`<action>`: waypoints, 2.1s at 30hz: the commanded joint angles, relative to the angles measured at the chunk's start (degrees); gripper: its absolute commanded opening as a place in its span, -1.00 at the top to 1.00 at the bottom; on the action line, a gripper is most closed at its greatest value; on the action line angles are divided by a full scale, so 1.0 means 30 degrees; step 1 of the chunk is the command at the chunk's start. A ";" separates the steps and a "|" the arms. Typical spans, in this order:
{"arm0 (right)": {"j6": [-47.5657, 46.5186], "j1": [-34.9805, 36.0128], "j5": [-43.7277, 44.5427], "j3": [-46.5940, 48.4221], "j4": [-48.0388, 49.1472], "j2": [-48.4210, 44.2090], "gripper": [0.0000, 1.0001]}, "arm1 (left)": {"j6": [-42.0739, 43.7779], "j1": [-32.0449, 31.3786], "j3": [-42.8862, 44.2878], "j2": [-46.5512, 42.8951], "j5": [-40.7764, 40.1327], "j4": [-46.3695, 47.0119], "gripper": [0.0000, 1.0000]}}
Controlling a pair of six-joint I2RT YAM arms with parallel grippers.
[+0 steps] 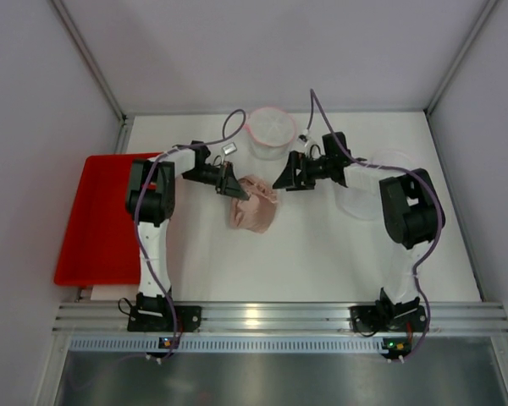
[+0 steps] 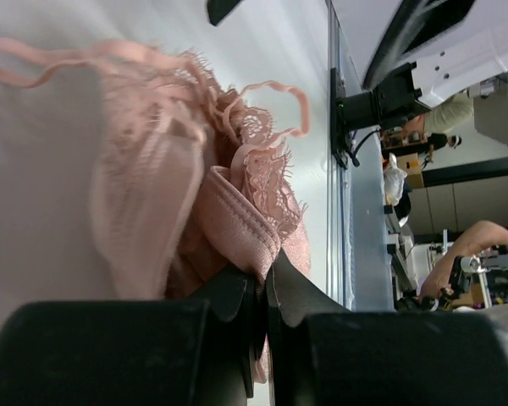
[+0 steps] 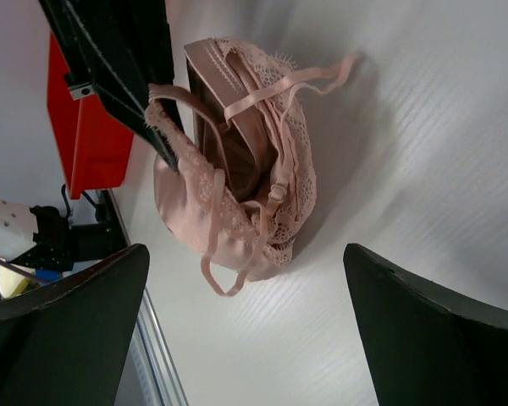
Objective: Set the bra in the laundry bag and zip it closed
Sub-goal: Adjust the bra at the center of the board, then pick up the bra from the center of the board.
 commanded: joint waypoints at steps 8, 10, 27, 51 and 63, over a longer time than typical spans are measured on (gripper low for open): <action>0.1437 0.1531 0.0588 0.0366 0.4968 0.1846 -0.99 | -0.0569 0.1467 0.2045 0.2566 0.0226 -0.0152 1.00; 0.1523 0.1823 0.0617 0.0661 0.5200 0.2491 -0.99 | -0.0627 0.1496 0.2133 0.2743 0.0225 -0.0181 1.00; 0.2404 0.2997 0.0413 0.2128 0.7457 0.5219 0.45 | -0.0715 0.1643 0.2045 0.1984 -0.2408 -0.0181 0.77; -0.2693 0.2792 -0.2193 -0.2969 0.5264 -0.3450 1.00 | 0.5377 0.1907 -0.2612 -1.0351 -0.6311 -0.0151 -0.97; -0.5976 0.4373 -0.2107 -0.2912 0.1715 -0.5592 1.00 | 0.6610 -0.2162 -0.5102 -1.2402 -0.5897 -0.0151 -0.97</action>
